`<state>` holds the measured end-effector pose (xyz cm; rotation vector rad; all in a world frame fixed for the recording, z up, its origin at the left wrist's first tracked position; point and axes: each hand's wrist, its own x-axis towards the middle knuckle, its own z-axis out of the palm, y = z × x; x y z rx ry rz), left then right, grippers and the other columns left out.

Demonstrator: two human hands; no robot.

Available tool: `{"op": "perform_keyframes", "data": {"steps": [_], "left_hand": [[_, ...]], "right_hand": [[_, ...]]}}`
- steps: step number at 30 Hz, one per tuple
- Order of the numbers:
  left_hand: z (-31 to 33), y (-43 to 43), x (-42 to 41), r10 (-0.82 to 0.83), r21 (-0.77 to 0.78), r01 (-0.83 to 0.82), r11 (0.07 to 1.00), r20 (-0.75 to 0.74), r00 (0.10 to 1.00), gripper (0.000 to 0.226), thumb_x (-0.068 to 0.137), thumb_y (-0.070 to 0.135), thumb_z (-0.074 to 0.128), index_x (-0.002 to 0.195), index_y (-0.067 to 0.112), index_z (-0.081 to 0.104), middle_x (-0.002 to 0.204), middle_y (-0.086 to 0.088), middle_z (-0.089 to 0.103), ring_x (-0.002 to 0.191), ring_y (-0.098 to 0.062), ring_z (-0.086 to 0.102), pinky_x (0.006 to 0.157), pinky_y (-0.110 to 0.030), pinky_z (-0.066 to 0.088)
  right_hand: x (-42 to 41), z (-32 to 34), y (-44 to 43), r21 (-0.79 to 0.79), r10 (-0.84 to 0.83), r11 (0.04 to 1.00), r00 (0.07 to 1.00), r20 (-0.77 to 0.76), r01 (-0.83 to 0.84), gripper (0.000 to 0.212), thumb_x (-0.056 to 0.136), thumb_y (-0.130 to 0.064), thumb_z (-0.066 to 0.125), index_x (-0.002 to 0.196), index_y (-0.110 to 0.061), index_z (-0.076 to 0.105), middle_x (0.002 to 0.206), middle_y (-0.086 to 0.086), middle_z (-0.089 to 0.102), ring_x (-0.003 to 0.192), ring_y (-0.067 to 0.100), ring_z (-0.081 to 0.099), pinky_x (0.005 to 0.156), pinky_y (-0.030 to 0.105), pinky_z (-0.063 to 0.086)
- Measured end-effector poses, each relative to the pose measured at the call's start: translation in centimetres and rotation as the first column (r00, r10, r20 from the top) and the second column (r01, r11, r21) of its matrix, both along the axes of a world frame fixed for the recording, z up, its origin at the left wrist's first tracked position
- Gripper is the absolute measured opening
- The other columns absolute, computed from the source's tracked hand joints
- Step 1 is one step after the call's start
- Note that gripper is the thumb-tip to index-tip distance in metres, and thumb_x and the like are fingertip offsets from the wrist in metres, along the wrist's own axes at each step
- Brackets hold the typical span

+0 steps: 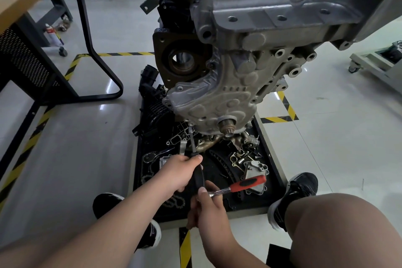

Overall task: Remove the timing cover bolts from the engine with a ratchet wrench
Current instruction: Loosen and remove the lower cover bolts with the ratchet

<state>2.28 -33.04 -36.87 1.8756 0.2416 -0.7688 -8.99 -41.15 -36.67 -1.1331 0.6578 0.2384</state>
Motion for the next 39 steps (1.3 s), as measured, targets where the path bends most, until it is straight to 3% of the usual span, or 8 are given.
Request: {"op": "perform_keyframes", "data": {"steps": [4,7,19,25,29,32,36,39], "left_hand": [[-0.5,-0.1,-0.2,-0.054,0.001,0.054,0.999,0.012,0.998,0.031,0.093,0.044,0.056,0.083,0.016,0.064,0.05,0.004,0.036,0.035,-0.011,0.029,0.041,-0.022,0.025],[-0.7,-0.3,-0.5,-0.093,0.04,0.092,0.995,0.026,0.995,0.036,0.092,0.045,0.056,0.083,0.011,0.064,0.053,0.001,0.041,0.037,-0.014,0.032,0.043,-0.023,0.027],[-0.6,-0.3,-0.9,-0.093,0.143,0.082,0.986,0.07,0.993,0.046,0.093,0.048,0.054,0.091,0.004,0.067,0.037,0.01,0.039,0.028,-0.007,0.036,0.036,-0.017,0.029],[-0.4,-0.4,-0.9,-0.131,0.208,0.101,0.973,0.136,0.982,0.046,0.092,0.05,0.053,0.061,0.017,0.049,0.031,0.013,0.035,0.027,-0.003,0.035,0.044,-0.022,0.029],[-0.1,-0.4,-0.9,-0.14,0.211,0.106,0.972,0.15,0.979,0.044,0.092,0.049,0.053,0.071,0.011,0.057,0.038,0.012,0.036,0.032,-0.004,0.037,0.047,-0.023,0.03],[0.2,-0.5,-1.0,-0.144,0.228,0.106,0.968,0.158,0.977,0.048,0.091,0.05,0.054,0.088,0.004,0.066,0.051,0.005,0.039,0.044,-0.012,0.041,0.049,-0.024,0.032],[0.6,-0.6,-1.1,-0.154,0.254,0.115,0.96,0.138,0.978,0.043,0.092,0.049,0.054,0.068,0.013,0.054,0.044,0.008,0.037,0.038,-0.012,0.037,0.046,-0.023,0.031],[0.8,-0.7,-1.1,-0.137,0.252,0.102,0.962,0.126,0.983,0.044,0.093,0.047,0.054,0.062,0.017,0.045,0.042,0.007,0.035,0.033,-0.011,0.033,0.044,-0.021,0.027]], "right_hand": [[1.2,0.2,-0.9,0.407,-0.116,0.886,0.957,-0.267,0.221,0.04,0.104,-0.04,0.033,0.083,-0.011,0.051,0.054,0.002,0.043,0.04,0.015,0.031,0.047,0.027,0.032],[1.7,0.2,-1.2,0.519,-0.12,0.797,0.923,-0.364,0.308,0.044,0.102,-0.045,0.035,0.08,-0.012,0.054,0.051,-0.002,0.037,0.038,0.013,0.026,0.044,0.026,0.029],[1.9,1.0,-0.8,0.529,0.067,0.832,0.915,-0.397,0.169,0.046,0.098,-0.045,0.037,0.073,-0.013,0.058,0.049,-0.005,0.033,0.038,0.011,0.024,0.045,0.024,0.026],[1.5,1.2,-0.8,0.478,0.003,0.859,0.93,-0.368,0.186,0.046,0.101,-0.045,0.03,0.073,-0.015,0.05,0.053,-0.002,0.039,0.039,0.013,0.028,0.046,0.024,0.028],[1.1,0.9,-0.9,0.361,-0.019,0.923,0.952,-0.307,0.135,0.037,0.103,-0.039,0.033,0.083,-0.013,0.051,0.055,0.001,0.046,0.041,0.014,0.032,0.048,0.026,0.033],[0.7,0.7,-0.8,0.134,-0.01,0.99,0.97,-0.243,0.043,0.024,0.102,-0.031,0.041,0.092,-0.011,0.05,0.061,0.002,0.054,0.04,0.013,0.041,0.049,0.026,0.039],[0.0,0.5,-0.7,-0.147,0.024,0.988,0.99,-0.142,-0.045,0.014,0.099,-0.029,0.049,0.103,-0.016,0.053,0.076,0.003,0.059,0.045,0.009,0.051,0.048,0.025,0.045],[-1.0,0.0,-0.6,-0.453,0.105,0.884,0.994,-0.044,-0.113,0.017,0.098,-0.032,0.051,0.109,-0.02,0.05,0.079,-0.006,0.062,0.054,-0.001,0.056,0.05,0.01,0.042]]}}
